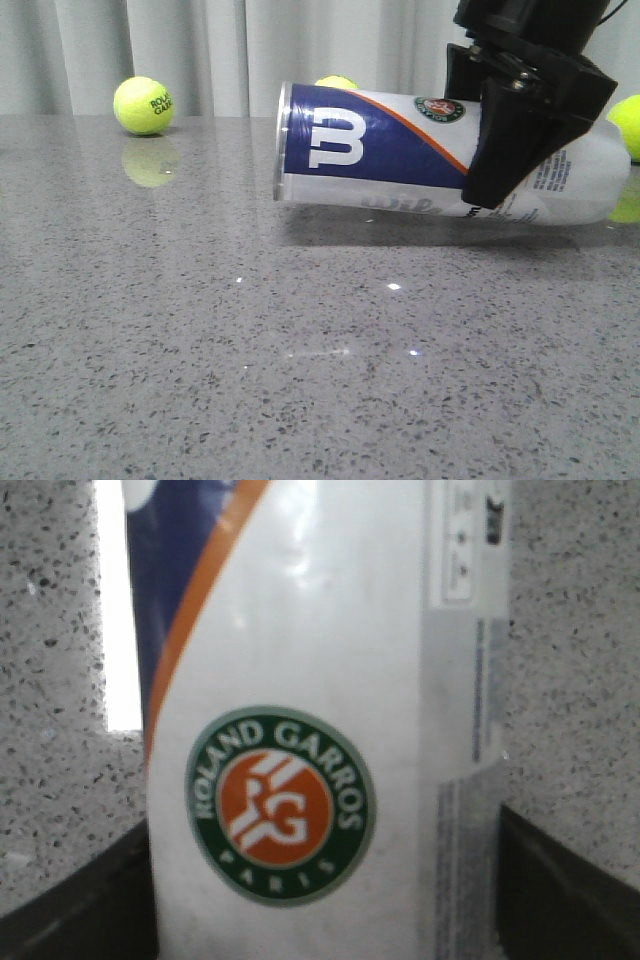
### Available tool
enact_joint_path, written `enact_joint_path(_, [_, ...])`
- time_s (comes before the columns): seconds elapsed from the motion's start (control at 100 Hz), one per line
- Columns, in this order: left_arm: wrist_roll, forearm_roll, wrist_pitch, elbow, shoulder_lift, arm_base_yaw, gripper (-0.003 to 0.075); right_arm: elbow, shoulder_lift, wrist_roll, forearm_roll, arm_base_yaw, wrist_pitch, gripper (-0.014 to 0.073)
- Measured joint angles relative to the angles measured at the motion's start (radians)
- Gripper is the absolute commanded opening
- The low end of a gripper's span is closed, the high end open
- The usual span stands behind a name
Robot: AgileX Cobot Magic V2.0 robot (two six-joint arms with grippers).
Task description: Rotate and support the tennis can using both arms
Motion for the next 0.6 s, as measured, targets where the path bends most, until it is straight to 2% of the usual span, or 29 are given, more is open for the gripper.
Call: enact_joint_path(0.6, [0.000, 0.000, 0.000, 0.000, 0.000, 0.000, -0.0019, -0.053, -0.039, -0.005, 0.000, 0.000, 0.042, 0.0619])
